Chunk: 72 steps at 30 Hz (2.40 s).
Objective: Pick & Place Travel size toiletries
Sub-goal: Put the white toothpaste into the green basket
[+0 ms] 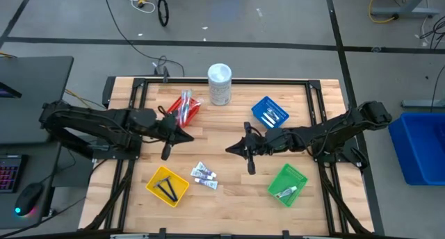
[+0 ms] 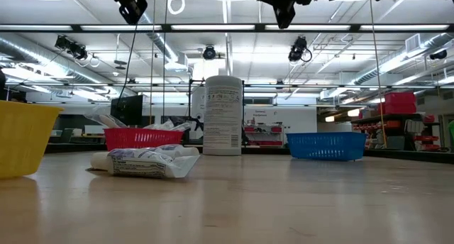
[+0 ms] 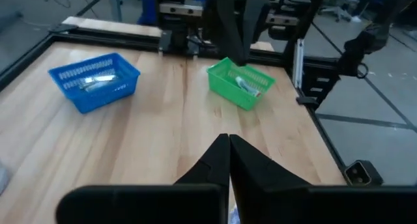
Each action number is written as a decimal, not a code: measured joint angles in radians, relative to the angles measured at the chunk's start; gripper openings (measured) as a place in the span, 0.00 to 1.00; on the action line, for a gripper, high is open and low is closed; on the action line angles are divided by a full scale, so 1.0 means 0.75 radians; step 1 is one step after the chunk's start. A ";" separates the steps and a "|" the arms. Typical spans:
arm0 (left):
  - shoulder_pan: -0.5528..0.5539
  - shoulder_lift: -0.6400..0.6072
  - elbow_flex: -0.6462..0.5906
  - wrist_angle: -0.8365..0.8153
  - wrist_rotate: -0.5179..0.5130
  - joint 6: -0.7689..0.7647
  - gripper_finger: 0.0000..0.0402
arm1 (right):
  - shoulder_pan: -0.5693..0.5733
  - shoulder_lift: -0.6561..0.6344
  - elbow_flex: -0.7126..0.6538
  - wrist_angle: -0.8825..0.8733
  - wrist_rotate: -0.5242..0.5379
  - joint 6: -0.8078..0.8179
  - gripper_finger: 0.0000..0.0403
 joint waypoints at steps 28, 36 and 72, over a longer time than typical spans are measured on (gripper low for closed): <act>-0.005 0.354 -0.002 -0.031 0.079 0.073 0.04 | 0.002 -0.083 0.000 -0.015 0.001 0.116 0.03; -0.007 0.506 -0.002 0.030 0.039 0.099 0.10 | 0.002 -0.277 0.000 -0.189 0.001 0.085 0.03; -0.211 0.879 0.114 0.005 -0.081 0.352 0.60 | 0.002 -0.455 -0.001 -0.463 0.091 0.121 0.03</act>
